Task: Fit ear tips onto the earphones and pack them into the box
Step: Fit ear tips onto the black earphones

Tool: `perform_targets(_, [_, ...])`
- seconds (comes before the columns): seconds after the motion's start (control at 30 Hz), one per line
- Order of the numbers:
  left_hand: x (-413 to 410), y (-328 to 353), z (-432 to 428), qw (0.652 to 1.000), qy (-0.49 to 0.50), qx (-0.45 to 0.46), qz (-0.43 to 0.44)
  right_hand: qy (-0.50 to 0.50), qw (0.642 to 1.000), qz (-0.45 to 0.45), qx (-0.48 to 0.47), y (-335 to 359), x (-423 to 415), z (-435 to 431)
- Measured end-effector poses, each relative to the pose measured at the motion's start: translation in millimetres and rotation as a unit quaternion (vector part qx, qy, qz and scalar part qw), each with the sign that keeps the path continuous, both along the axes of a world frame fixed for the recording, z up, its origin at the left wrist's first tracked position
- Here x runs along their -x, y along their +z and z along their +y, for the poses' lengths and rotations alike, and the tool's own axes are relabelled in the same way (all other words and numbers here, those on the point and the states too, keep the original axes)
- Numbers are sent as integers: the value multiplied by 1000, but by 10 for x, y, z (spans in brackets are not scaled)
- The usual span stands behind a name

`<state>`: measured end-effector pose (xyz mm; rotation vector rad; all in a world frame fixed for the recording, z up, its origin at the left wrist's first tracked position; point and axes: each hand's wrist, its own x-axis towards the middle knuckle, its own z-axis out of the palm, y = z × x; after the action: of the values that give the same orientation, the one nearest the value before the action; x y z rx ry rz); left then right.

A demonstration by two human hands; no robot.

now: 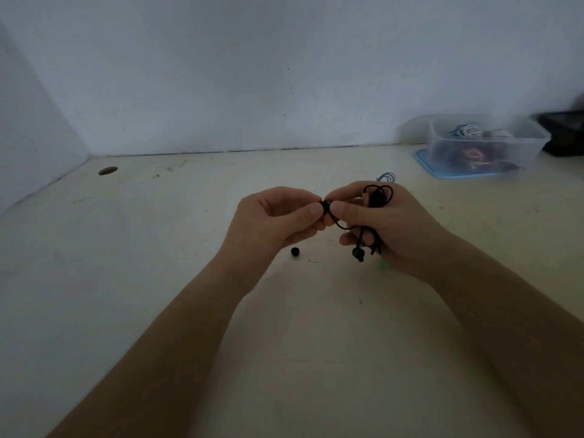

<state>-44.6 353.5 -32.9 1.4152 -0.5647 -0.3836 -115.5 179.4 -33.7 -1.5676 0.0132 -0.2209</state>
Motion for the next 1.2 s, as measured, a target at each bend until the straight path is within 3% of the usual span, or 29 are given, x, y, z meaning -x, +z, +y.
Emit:
perform_targets(0.23, [23, -19, -22, 990, 55, -35, -129, 1, 1000, 19, -14, -33, -13, 15])
perform_targets(0.57, [25, -5, -25, 998, 34, -2, -44, -9, 996, 28, -81, 15, -6, 28])
perform_targets(0.7, [45, 0, -40, 988, 76, -79, -112, -31, 988, 29, -145, 12, -27, 39])
perform_targets(0.87, [138, -29, -104, 977, 29, -153, -149, -61, 978, 19, -196, 11, -36, 43])
perform_targets(1.2, [118, -68, -126, 965, 71, -166, -188, -95, 963, 49, -249, 7, -70, 48])
